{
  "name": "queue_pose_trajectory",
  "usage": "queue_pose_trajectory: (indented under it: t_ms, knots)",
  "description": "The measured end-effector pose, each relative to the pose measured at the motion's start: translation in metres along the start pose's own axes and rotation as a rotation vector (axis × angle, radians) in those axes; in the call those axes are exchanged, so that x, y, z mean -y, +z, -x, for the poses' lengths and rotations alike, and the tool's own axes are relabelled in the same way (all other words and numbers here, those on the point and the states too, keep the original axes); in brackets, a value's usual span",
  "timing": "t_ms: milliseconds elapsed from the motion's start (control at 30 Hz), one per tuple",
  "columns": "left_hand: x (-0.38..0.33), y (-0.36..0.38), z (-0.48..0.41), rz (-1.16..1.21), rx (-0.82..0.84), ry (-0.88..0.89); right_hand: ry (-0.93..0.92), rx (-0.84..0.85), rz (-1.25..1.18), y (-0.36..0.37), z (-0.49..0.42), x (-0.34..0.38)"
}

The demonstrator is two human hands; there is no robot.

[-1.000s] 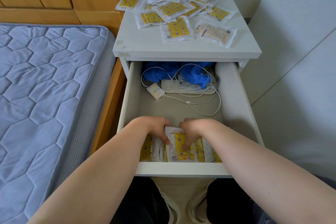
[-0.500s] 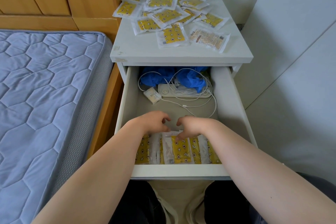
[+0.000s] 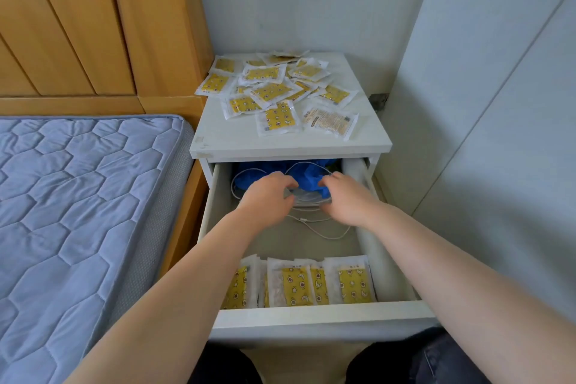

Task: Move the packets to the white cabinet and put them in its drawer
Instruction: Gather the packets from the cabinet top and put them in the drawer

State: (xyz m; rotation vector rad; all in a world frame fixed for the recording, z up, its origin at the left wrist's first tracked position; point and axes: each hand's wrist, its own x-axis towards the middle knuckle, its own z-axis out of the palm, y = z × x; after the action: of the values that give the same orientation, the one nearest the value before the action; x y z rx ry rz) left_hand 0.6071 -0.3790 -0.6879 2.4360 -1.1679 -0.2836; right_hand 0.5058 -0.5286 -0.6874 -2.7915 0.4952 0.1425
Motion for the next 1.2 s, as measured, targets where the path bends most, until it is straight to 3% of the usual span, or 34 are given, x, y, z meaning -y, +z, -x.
queue_pose_trajectory:
  t_ms: [133, 333, 500, 700, 867, 1000, 1100, 1200]
  knots:
    - [-0.008, -0.023, -0.021, 0.015, -0.135, 0.033, -0.008, -0.134, -0.024, -0.031, -0.01, -0.008]
    - [0.007, -0.043, -0.059, -0.08, -0.142, -0.077, -0.007, -0.276, -0.002, -0.062, -0.033, -0.017]
    - [0.034, -0.043, -0.089, -0.255, -0.118, -0.143, -0.004, -0.243, 0.035, -0.069, -0.063, -0.021]
    - [0.045, -0.041, -0.114, -0.468, -0.098, 0.072, 0.026, -0.209, 0.054, -0.073, -0.106, -0.02]
    - [0.05, -0.038, -0.12, -0.477, -0.043, 0.092, 0.139, -0.239, 0.097, -0.089, -0.153, -0.039]
    - [0.05, -0.037, -0.121, -0.449, -0.053, 0.096, 0.257, -0.256, -0.073, -0.105, -0.192, -0.054]
    - [0.051, -0.036, -0.121, -0.42, -0.069, 0.105, 0.323, -0.198, -0.183, -0.113, -0.214, -0.061]
    - [0.054, -0.035, -0.121, -0.401, -0.108, 0.122, 0.357, -0.12, -0.07, -0.113, -0.225, -0.063]
